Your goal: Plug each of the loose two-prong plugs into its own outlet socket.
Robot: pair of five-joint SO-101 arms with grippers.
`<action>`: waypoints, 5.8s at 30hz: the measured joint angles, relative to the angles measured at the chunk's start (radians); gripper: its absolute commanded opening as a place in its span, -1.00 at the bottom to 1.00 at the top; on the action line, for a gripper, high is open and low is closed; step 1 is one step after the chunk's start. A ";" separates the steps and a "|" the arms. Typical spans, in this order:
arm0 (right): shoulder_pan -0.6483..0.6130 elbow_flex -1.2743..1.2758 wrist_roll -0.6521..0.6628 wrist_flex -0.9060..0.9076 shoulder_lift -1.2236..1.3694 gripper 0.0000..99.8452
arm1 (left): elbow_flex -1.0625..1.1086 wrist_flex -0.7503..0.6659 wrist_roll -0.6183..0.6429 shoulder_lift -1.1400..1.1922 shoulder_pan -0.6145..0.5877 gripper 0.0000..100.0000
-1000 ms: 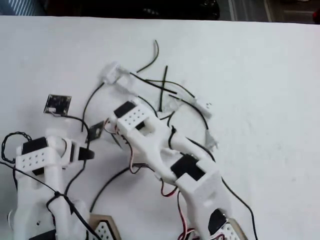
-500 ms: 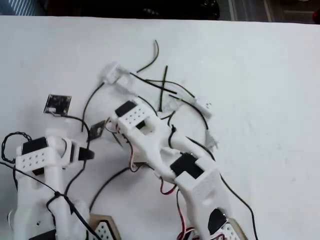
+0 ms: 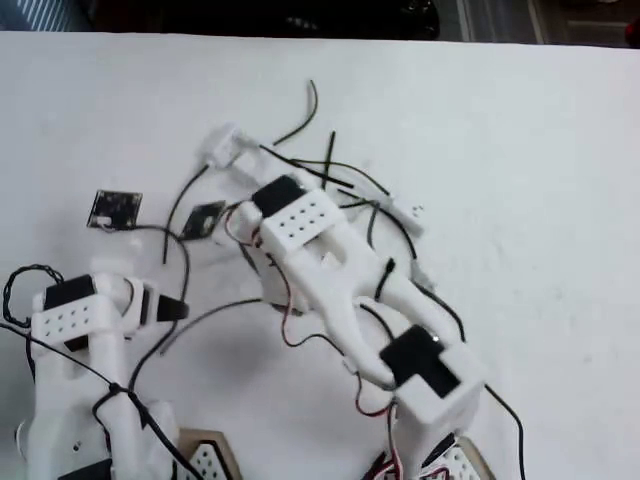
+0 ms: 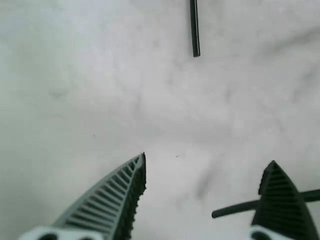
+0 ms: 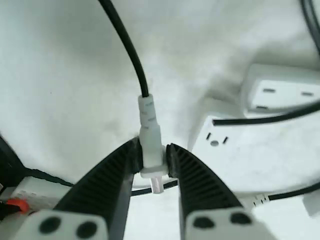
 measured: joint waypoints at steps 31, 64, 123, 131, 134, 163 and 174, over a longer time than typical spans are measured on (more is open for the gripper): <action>-0.054 0.818 -0.331 -0.655 -0.351 -0.80 | 0.000 0.000 0.000 0.000 0.000 -0.29; 0.064 0.559 -0.379 -0.301 -0.753 -0.97 | 0.000 -0.005 0.048 -0.190 0.002 -0.29; 0.196 1.145 -0.709 -0.845 -1.312 -0.97 | 0.002 0.104 0.233 -0.615 0.578 -0.28; 0.488 1.145 -0.865 -1.000 -1.312 -0.97 | -0.276 0.169 -0.066 -0.180 0.583 -0.17; 0.582 1.145 -0.914 -1.040 -1.312 -0.97 | -0.376 0.176 -0.201 -0.038 0.612 -0.17; 0.770 1.175 -0.957 -1.174 -1.312 -0.97 | -0.535 -0.199 -0.482 0.634 0.967 -0.18; 0.770 1.175 -0.957 -1.174 -1.312 -0.97 | -0.535 -0.247 -0.482 0.727 0.988 -0.95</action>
